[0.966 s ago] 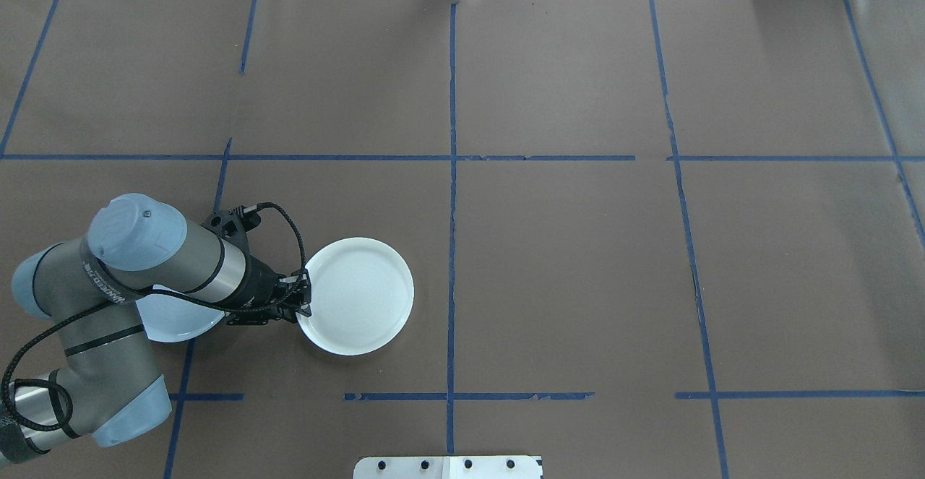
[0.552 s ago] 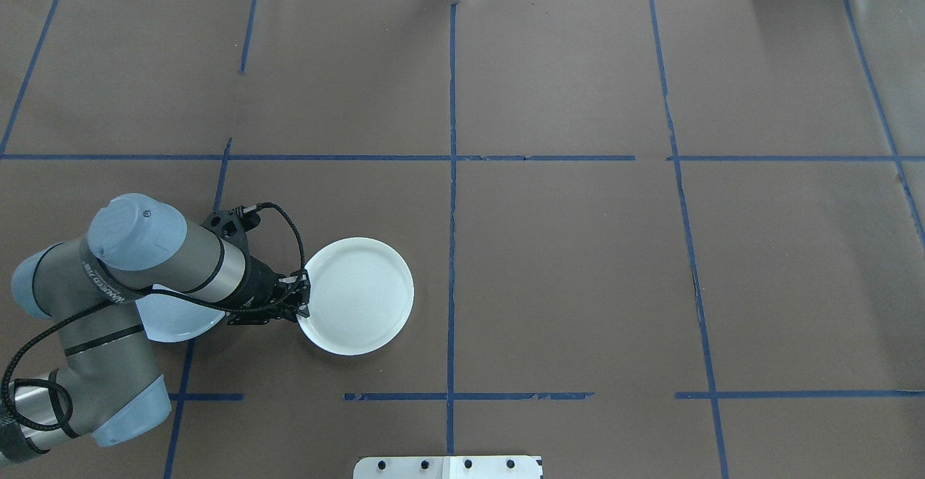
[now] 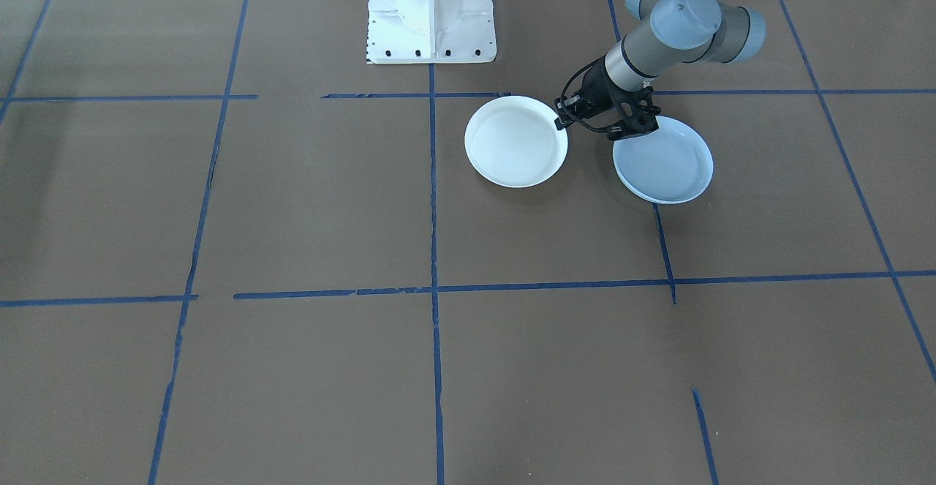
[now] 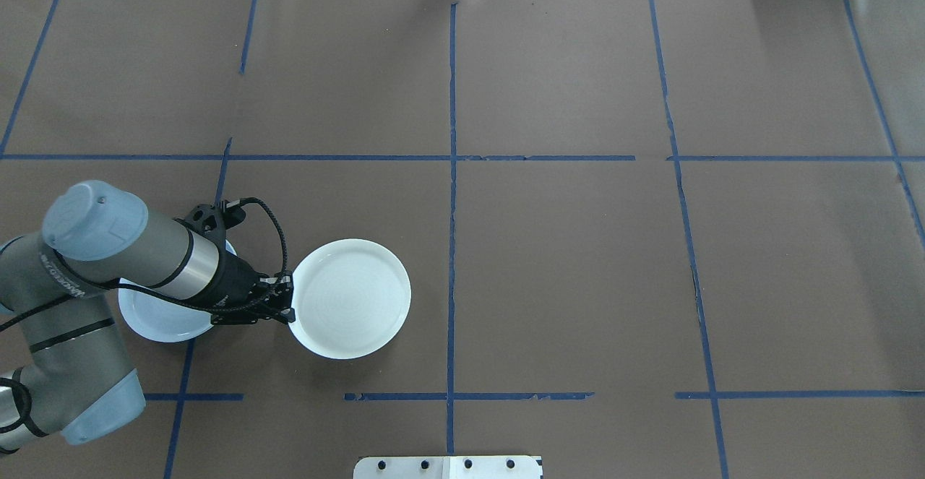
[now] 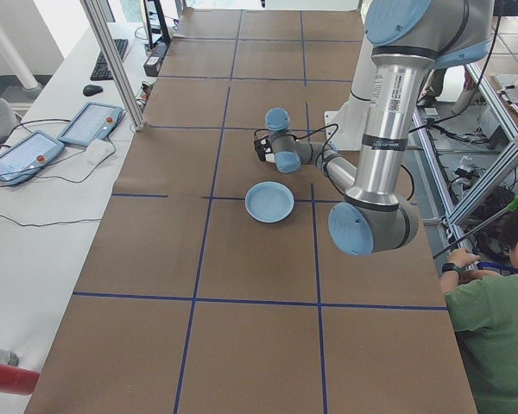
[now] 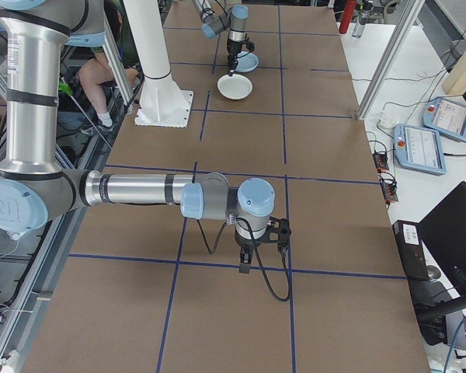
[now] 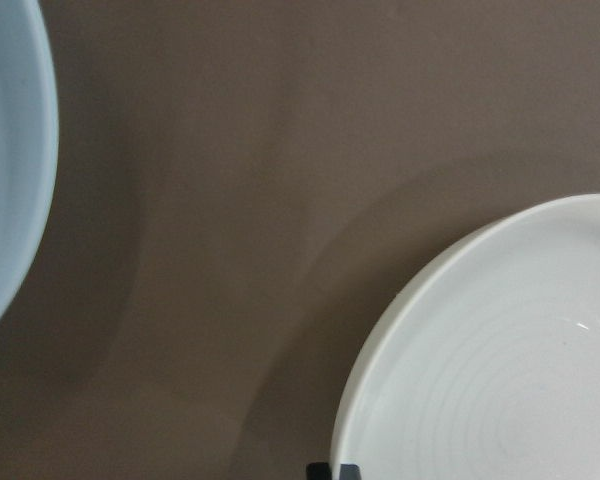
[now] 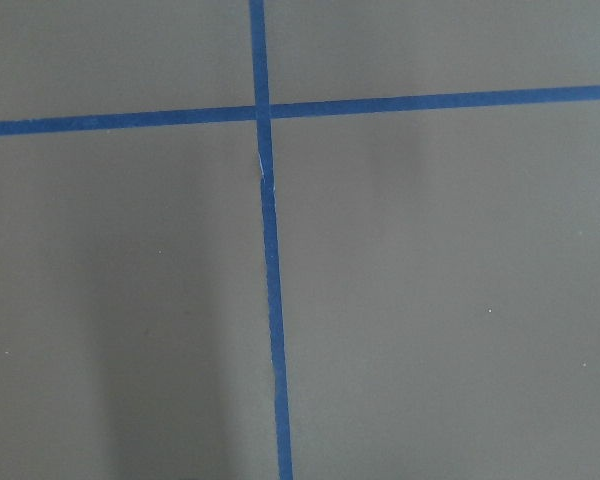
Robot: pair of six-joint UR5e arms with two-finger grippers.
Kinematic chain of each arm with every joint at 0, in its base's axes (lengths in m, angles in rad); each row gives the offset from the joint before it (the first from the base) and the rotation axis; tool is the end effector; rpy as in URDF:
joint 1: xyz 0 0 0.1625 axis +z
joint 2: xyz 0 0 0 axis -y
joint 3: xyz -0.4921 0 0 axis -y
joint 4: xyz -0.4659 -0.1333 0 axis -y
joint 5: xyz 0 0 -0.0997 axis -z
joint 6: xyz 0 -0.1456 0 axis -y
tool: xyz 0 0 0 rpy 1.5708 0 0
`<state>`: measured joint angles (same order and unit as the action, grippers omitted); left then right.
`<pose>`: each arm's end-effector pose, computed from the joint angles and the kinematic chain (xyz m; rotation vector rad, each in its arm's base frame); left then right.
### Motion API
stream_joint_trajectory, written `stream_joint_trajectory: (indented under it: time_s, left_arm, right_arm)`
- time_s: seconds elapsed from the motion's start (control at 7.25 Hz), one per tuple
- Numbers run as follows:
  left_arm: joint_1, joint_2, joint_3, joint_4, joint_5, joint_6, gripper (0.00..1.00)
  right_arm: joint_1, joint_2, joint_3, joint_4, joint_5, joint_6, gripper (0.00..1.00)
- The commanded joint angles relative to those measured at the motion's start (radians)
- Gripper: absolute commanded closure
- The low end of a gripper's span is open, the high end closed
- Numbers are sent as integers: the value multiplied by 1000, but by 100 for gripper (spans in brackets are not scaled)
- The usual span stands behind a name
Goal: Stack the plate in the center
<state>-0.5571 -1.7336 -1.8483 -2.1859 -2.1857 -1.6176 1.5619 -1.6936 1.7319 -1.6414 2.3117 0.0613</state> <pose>0.5289 -0.3876 0.4214 -0.2796 1.1247 -0.2107 0.0306 -0.5017 0.7437 -0.0568 -0.7394 0.0619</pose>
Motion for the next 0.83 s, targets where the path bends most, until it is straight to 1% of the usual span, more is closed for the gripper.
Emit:
stream_joint_trajectory:
  time_s: [0.0,0.28,0.41,0.55,0.69]
  left_arm:
    - [-114,102,-77,-5,-84,123,100]
    - [-197,219,-95,-5,-97,319,100]
    - [-242,241,-85,-5,-127,405,100]
    - [-298,273,-78,-5,-213,494,100]
    - [-341,301,-53,-5,-270,565,100]
  right_arm:
    - [0,0,0,0,0,0,0]
    - [0,0,0,0,0,0,0]
    - [0,0,0,0,0,0,0]
    - [0,0,0,0,0,0,0]
    - [0,0,0,0,0,0,0]
